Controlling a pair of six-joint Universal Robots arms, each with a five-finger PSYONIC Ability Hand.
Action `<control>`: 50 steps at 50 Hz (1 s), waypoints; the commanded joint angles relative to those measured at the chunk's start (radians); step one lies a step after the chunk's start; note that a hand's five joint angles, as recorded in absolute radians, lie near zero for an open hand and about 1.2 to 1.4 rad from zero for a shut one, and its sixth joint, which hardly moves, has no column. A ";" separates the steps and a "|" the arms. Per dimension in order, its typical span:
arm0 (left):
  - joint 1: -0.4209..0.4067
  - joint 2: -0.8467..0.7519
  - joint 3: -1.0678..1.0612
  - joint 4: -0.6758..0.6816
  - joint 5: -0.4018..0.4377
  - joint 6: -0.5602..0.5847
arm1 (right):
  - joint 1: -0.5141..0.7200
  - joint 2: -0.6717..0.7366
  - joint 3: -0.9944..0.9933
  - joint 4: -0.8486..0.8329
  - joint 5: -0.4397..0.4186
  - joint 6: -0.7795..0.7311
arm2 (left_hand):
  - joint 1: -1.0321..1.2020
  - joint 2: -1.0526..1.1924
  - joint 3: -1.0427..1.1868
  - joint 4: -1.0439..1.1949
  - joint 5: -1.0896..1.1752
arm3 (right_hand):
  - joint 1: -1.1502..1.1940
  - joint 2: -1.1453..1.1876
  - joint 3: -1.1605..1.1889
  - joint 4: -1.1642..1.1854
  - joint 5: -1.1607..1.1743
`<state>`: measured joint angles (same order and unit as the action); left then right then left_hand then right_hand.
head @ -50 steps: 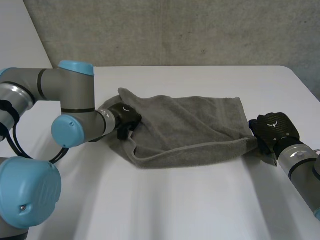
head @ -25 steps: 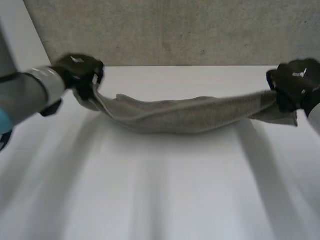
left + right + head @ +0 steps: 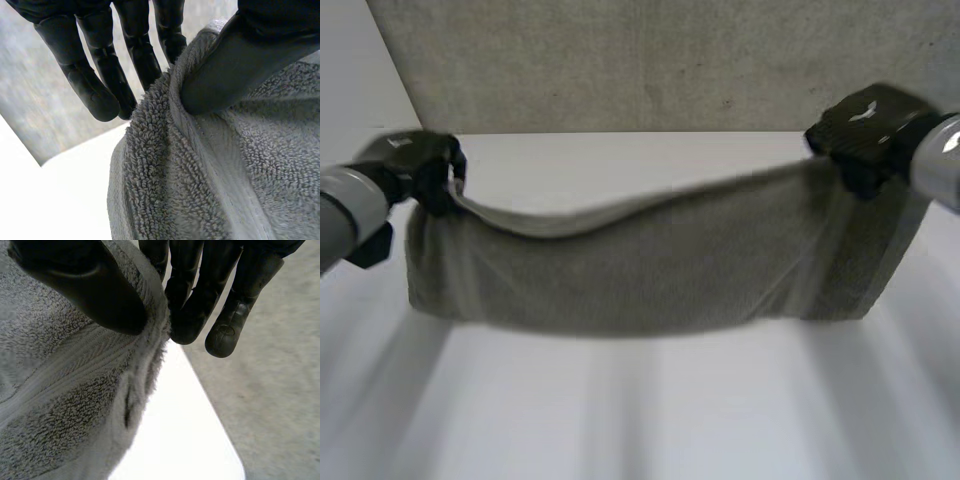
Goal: Fold the towel.
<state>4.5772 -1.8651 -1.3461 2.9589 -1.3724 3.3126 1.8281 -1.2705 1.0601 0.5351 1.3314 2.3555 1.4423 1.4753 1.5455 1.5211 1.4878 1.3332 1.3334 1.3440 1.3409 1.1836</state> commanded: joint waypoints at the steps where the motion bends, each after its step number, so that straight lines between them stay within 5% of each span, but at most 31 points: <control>1: -0.021 -0.261 0.320 -0.006 -0.065 0.007 | 0.085 0.245 -0.181 -0.143 0.116 -0.051 | -0.046 -0.079 -0.149 -0.125 -0.266 | 0.063 0.063 0.052 0.055 0.038; 6: -0.032 -0.304 0.611 0.003 -0.106 -0.027 | 0.108 0.316 -0.339 -0.420 0.187 -0.041 | -0.046 -0.079 -0.149 -0.125 -0.266 | 0.063 0.063 0.052 0.055 0.038; 8: -0.040 -0.292 0.721 0.099 -0.108 -0.132 | 0.128 0.281 -0.312 -0.725 0.212 -0.009 | -0.046 -0.079 -0.149 -0.125 -0.266 | 0.063 0.063 0.052 0.055 0.038; 9: -0.040 -0.292 0.722 0.100 -0.108 -0.133 | 0.128 0.281 -0.312 -0.727 0.212 -0.009 | -0.046 -0.079 -0.149 -0.125 -0.266 | 0.063 0.063 0.052 0.055 0.038; 11: -0.028 -0.244 0.752 0.234 -0.106 -0.310 | 0.134 0.173 -0.192 -1.019 0.227 0.040 | -0.046 -0.079 -0.149 -0.125 -0.266 | 0.063 0.063 0.052 0.055 0.038; 13: -0.012 -0.220 0.759 0.277 -0.097 -0.387 | 0.137 0.114 -0.142 -1.097 0.227 0.062 | -0.046 -0.079 -0.149 -0.125 -0.266 | 0.063 0.063 0.052 0.055 0.038; 18: 0.009 -0.212 0.737 0.273 -0.085 -0.469 | 0.132 0.102 -0.120 -0.980 0.210 0.082 | -0.046 -0.079 -0.149 -0.125 -0.266 | 0.063 0.063 0.052 0.055 0.038; 25: -0.001 -0.262 0.529 0.255 0.016 -0.328 | 0.134 0.197 -0.092 -0.700 0.123 0.077 | -0.046 -0.079 -0.149 -0.125 -0.266 | 0.063 0.063 0.052 0.055 0.038; 41: -0.018 -0.370 0.066 0.348 0.084 0.028 | 0.131 0.306 0.199 -0.666 0.111 0.068 | -0.046 -0.079 -0.149 -0.125 -0.266 | 0.063 0.063 0.052 0.055 0.038; 50: 0.005 -0.261 -0.064 0.341 0.093 0.077 | 0.123 0.212 0.322 -0.655 0.115 0.056 | -0.046 -0.079 -0.149 -0.125 -0.266 | 0.063 0.063 0.052 0.055 0.038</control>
<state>4.5663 -2.2097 -1.3375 3.3082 -1.2846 3.3726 1.9572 -0.9774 1.3084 -0.1286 1.4426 2.4172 1.4432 1.4845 1.5482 1.5212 1.4879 1.3348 1.3337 1.3440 1.3475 1.1868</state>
